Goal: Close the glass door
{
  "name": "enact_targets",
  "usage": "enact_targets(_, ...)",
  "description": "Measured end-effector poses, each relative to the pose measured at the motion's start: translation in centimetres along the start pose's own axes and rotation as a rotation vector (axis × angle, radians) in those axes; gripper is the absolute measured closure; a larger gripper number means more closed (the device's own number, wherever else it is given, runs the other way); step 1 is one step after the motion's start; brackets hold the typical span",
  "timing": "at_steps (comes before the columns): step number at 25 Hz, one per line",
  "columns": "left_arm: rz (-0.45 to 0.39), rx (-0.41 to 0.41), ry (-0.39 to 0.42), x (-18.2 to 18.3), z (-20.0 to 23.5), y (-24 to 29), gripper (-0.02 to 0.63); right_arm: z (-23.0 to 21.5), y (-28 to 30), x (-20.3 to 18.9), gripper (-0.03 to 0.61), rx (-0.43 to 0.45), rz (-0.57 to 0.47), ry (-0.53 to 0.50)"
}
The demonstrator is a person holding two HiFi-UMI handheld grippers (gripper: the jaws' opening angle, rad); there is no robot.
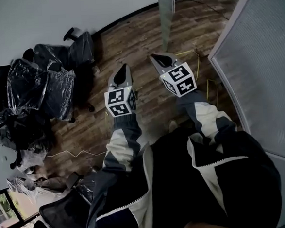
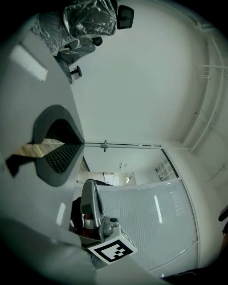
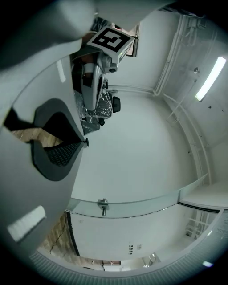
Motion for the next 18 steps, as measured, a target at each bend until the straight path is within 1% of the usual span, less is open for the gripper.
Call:
enact_targets(4,0.018,0.01,-0.002,-0.4,0.4,3.5,0.607,-3.2,2.3,-0.3,0.574,0.011,0.006,-0.002)
enact_targets(9,0.021,0.015,-0.011,-0.9,2.3,6.8,0.607,-5.4,5.5,-0.6,0.574,0.017,0.028,-0.006)
enact_targets(14,0.006,-0.008,-0.024,-1.7,5.3,10.1,0.607,-6.9,9.0,-1.2,0.574,-0.018,0.035,-0.016)
enact_targets(18,-0.011,-0.068,-0.027,-1.6,8.7,14.1,0.607,-8.2,13.4,-0.9,0.574,-0.075,0.024,-0.031)
Point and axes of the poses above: the fingertips, and each gripper's own axes: y forward along the fingers, z to its left, x out of its top, the point moved 2 cm from there along -y, backward along the fingers, and after that the axes turned 11 degrees about -z, right-handed, at the moved point
